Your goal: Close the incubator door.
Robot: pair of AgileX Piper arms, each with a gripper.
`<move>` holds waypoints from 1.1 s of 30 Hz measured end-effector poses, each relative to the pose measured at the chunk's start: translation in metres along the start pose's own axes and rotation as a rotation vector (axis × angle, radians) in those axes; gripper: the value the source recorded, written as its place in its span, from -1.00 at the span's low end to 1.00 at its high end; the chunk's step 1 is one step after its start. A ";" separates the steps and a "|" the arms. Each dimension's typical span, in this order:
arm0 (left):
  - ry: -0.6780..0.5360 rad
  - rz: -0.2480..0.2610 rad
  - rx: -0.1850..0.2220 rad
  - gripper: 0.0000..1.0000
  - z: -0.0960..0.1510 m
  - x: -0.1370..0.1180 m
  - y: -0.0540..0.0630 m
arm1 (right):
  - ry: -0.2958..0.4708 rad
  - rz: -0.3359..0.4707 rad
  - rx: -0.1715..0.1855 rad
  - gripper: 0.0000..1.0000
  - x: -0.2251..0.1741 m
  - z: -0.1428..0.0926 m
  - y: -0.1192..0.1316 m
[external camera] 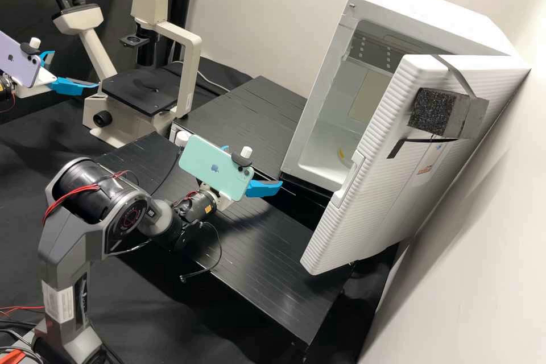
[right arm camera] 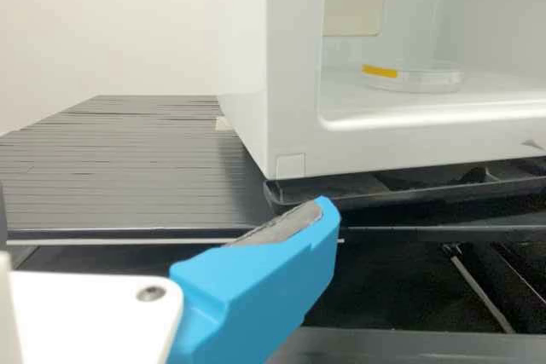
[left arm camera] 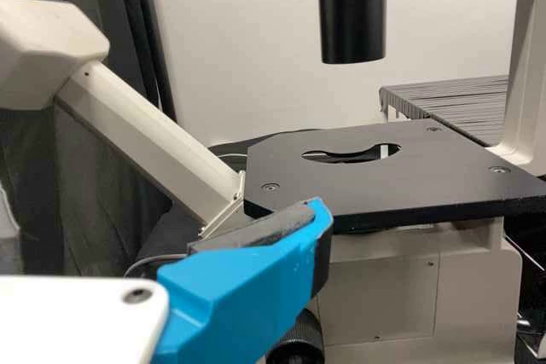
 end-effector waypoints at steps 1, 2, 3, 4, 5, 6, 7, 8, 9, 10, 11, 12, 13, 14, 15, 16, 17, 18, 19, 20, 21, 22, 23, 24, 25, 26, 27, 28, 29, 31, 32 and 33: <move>0.000 0.000 0.000 1.00 0.000 0.000 0.000 | 0.000 0.000 0.000 1.00 0.000 0.000 0.000; 0.000 0.000 0.000 1.00 0.000 0.000 0.000 | 0.000 0.000 0.000 1.00 0.000 0.000 0.000; 0.000 0.000 0.000 1.00 0.000 0.000 0.000 | 0.001 0.001 0.000 1.00 0.000 0.000 0.000; 0.000 0.000 0.000 1.00 0.000 0.000 0.000 | 0.003 0.003 0.000 1.00 0.000 0.000 0.000; 0.000 0.000 0.000 1.00 0.000 0.000 0.000 | 0.003 0.003 0.000 1.00 0.000 0.000 0.000; 0.000 0.000 0.000 1.00 0.000 0.000 0.000 | 0.003 0.003 0.000 1.00 0.000 0.000 0.000; 0.000 0.000 0.000 1.00 0.000 0.000 0.000 | 0.003 0.003 0.000 1.00 0.000 0.000 0.000; 0.000 0.000 0.000 1.00 0.000 0.000 0.000 | 0.003 0.003 0.000 1.00 0.000 0.000 0.000; 0.000 0.000 0.000 1.00 0.000 0.000 0.000 | 0.007 0.006 0.000 1.00 -0.001 0.000 0.000; 0.000 0.000 0.000 1.00 0.000 0.000 0.000 | 0.005 0.005 0.000 1.00 -0.002 0.000 0.000; 0.000 0.000 0.000 1.00 0.000 0.000 0.000 | 0.001 0.012 0.000 1.00 -0.006 0.001 0.002; 0.000 0.000 0.000 1.00 0.000 0.000 0.000 | -0.001 0.020 -0.001 1.00 -0.011 0.002 0.004; 0.000 0.000 0.000 1.00 0.000 0.000 0.000 | 0.003 0.039 -0.003 1.00 -0.017 0.002 0.009; 0.000 0.000 0.000 1.00 0.000 0.000 0.000 | 0.005 0.055 -0.004 1.00 -0.024 0.003 0.011; 0.000 0.000 0.000 1.00 0.000 0.000 0.000 | 0.013 0.080 -0.008 1.00 -0.030 0.003 0.016; 0.000 0.000 0.000 1.00 0.000 0.000 0.000 | 0.024 0.111 -0.012 1.00 -0.039 0.002 0.022; 0.000 0.000 0.000 1.00 0.000 0.000 0.000 | 0.040 0.150 -0.015 1.00 -0.048 0.000 0.028; 0.000 0.000 0.000 1.00 0.000 0.000 0.000 | 0.060 0.191 -0.020 1.00 -0.055 -0.002 0.034; 0.000 0.000 0.000 1.00 0.000 0.000 0.000 | 0.083 0.233 -0.026 1.00 -0.065 -0.005 0.040; 0.000 0.000 0.000 1.00 0.000 0.000 0.000 | 0.104 0.270 -0.030 1.00 -0.072 -0.007 0.046; 0.000 0.000 0.000 1.00 0.000 0.000 0.000 | 0.128 0.315 -0.035 1.00 -0.082 -0.010 0.052; 0.000 0.000 0.000 1.00 0.000 0.000 0.000 | 0.149 0.358 -0.042 1.00 -0.091 -0.012 0.057; 0.000 0.000 0.000 1.00 0.000 0.000 0.000 | 0.161 0.394 -0.048 1.00 -0.099 -0.013 0.062; 0.000 0.000 0.000 1.00 0.000 0.000 0.000 | 0.181 0.441 -0.059 1.00 -0.110 -0.016 0.068; 0.000 0.000 0.000 1.00 0.000 0.000 0.000 | 0.191 0.470 -0.066 1.00 -0.117 -0.017 0.072; 0.000 0.000 0.000 1.00 0.000 0.000 0.000 | 0.190 0.497 -0.074 1.00 -0.123 -0.016 0.076; 0.000 0.000 0.000 1.00 0.000 0.000 0.000 | 0.193 0.530 -0.078 1.00 -0.131 -0.016 0.080; 0.000 0.000 0.000 1.00 0.000 0.000 0.000 | 0.195 0.554 -0.079 1.00 -0.137 -0.016 0.083; 0.000 0.000 0.000 1.00 0.000 0.000 0.000 | 0.190 0.584 -0.075 1.00 -0.143 -0.014 0.088; 0.000 0.000 0.000 1.00 0.000 0.000 0.000 | 0.183 0.627 -0.067 1.00 -0.152 -0.011 0.094; 0.000 0.000 0.000 1.00 0.000 0.000 0.000 | 0.174 0.655 -0.063 1.00 -0.156 -0.009 0.098; 0.000 0.000 0.000 1.00 0.000 0.000 0.000 | 0.160 0.678 -0.062 1.00 -0.159 -0.007 0.100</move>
